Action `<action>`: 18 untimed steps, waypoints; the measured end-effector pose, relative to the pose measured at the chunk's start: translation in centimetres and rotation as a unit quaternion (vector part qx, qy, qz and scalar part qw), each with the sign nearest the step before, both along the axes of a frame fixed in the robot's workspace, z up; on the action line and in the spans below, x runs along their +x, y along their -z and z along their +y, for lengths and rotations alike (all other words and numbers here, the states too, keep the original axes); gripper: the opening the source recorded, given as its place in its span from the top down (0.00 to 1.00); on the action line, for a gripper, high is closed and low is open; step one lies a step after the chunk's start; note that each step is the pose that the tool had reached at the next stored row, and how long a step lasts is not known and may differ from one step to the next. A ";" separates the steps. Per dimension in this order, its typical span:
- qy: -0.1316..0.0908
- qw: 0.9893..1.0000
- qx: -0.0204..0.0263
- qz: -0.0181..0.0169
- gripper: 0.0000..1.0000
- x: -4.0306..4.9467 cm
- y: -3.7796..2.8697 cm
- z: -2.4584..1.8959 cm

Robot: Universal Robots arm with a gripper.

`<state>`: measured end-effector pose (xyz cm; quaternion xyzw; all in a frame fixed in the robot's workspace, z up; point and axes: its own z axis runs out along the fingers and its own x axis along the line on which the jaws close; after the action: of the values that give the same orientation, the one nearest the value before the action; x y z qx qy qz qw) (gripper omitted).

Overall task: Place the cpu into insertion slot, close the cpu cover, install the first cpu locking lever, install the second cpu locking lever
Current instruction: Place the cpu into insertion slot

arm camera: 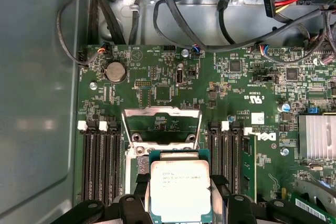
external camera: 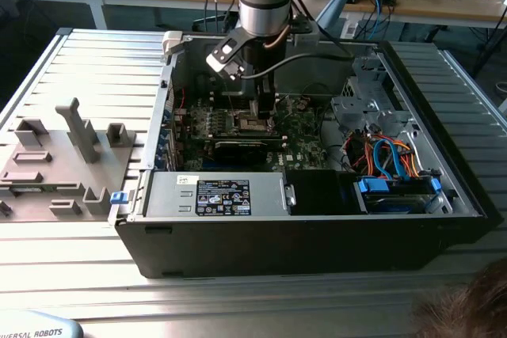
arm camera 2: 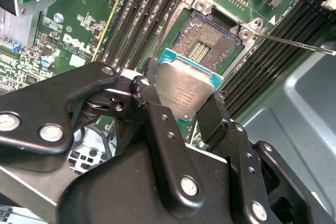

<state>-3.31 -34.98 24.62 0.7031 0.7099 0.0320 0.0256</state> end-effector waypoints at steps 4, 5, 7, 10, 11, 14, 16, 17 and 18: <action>0.000 1.000 0.000 0.000 0.46 -0.01 0.14 0.00; 0.000 1.000 0.000 0.000 0.46 -0.01 0.18 0.00; 0.000 1.000 0.000 0.000 0.46 -0.02 0.28 0.00; 0.000 1.000 0.000 0.000 0.46 -0.03 0.36 0.00; 0.000 1.000 0.000 0.000 0.46 -0.03 0.39 0.00; 0.000 1.000 0.000 0.000 0.46 -0.04 0.51 0.00; 0.000 1.000 0.000 0.000 0.46 -0.05 0.57 0.00; 0.000 1.000 0.000 0.000 0.46 -0.06 0.60 0.00; 0.000 1.000 0.000 0.000 0.46 -0.06 0.63 0.00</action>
<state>-3.37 -34.98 23.99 0.7030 0.7100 0.0320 0.0256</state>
